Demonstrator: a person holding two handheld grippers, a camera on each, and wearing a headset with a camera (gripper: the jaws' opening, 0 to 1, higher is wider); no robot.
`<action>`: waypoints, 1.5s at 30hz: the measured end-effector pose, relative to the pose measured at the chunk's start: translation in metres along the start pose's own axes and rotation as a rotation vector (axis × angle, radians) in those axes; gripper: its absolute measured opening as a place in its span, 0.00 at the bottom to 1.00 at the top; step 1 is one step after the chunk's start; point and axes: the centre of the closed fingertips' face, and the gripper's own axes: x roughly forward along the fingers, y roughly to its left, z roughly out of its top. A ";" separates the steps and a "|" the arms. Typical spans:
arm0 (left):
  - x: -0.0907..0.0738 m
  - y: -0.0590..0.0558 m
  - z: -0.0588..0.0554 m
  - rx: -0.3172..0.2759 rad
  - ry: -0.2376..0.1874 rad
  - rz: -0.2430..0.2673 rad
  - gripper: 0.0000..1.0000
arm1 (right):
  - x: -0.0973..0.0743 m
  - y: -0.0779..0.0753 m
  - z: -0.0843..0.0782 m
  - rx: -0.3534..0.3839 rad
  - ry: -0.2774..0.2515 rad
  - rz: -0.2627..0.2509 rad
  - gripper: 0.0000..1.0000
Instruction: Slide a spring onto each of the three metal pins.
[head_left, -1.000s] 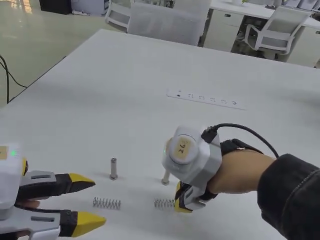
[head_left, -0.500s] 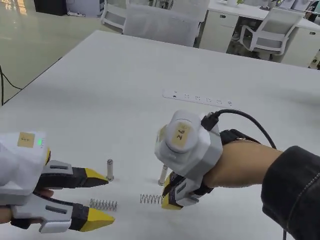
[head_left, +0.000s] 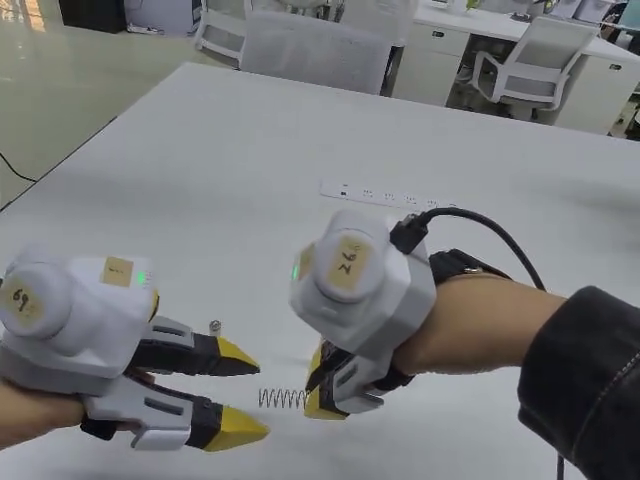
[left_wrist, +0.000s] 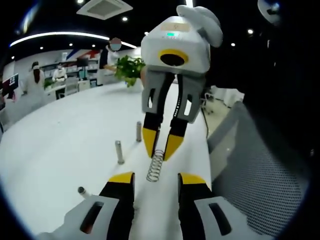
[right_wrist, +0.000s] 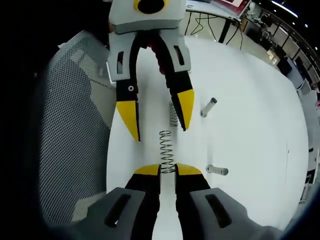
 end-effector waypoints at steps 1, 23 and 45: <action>0.000 0.000 0.000 0.000 -0.001 -0.001 0.25 | 0.000 0.001 0.001 0.000 -0.001 0.002 0.07; 0.007 -0.006 -0.007 0.063 0.014 -0.019 0.03 | -0.002 0.010 0.012 -0.011 -0.025 0.020 0.07; 0.003 -0.011 0.003 0.056 -0.043 -0.039 0.03 | 0.005 0.013 0.008 -0.006 -0.027 0.038 0.12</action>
